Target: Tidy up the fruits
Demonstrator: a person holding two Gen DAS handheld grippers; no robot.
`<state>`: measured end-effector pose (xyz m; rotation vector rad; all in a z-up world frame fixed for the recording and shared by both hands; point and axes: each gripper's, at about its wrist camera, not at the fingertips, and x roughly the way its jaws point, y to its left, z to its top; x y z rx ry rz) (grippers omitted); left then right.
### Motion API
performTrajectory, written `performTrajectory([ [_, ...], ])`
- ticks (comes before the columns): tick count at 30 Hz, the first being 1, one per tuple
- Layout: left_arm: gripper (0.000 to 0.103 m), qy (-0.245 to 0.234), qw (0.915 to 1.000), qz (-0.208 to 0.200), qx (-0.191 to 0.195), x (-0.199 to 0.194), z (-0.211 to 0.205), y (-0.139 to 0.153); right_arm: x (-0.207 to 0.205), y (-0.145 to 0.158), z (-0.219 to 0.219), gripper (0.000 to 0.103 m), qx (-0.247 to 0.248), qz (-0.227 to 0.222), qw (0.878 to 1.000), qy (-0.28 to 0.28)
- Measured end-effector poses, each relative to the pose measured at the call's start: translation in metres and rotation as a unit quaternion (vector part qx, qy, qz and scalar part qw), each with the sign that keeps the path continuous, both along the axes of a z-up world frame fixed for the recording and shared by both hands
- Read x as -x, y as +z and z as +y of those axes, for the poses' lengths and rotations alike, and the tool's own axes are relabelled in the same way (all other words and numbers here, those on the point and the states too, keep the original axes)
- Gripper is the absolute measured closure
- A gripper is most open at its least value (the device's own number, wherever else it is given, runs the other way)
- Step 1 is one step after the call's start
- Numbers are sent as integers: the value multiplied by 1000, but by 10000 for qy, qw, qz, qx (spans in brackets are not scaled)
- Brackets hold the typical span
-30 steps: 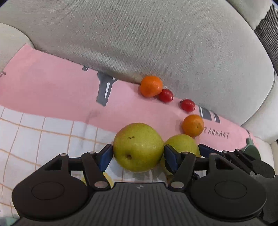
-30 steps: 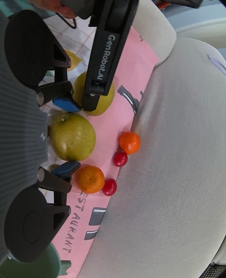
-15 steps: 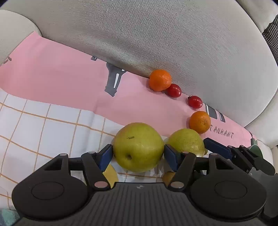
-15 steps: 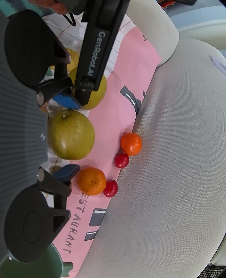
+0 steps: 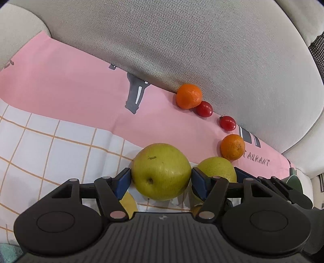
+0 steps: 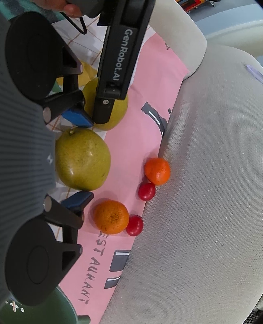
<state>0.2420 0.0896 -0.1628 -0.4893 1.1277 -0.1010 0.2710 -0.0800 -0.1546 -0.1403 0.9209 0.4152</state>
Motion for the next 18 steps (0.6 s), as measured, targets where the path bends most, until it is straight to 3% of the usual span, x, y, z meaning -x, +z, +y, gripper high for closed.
performTrajectory([
  [10,28,26,9999,75,85,1,-1,-3,3,3,-3,37,-24,41,10000,-38],
  [18,29,102,9999,-51,65,6,-3,5,13,16,1,38,279,-264,9992,120],
])
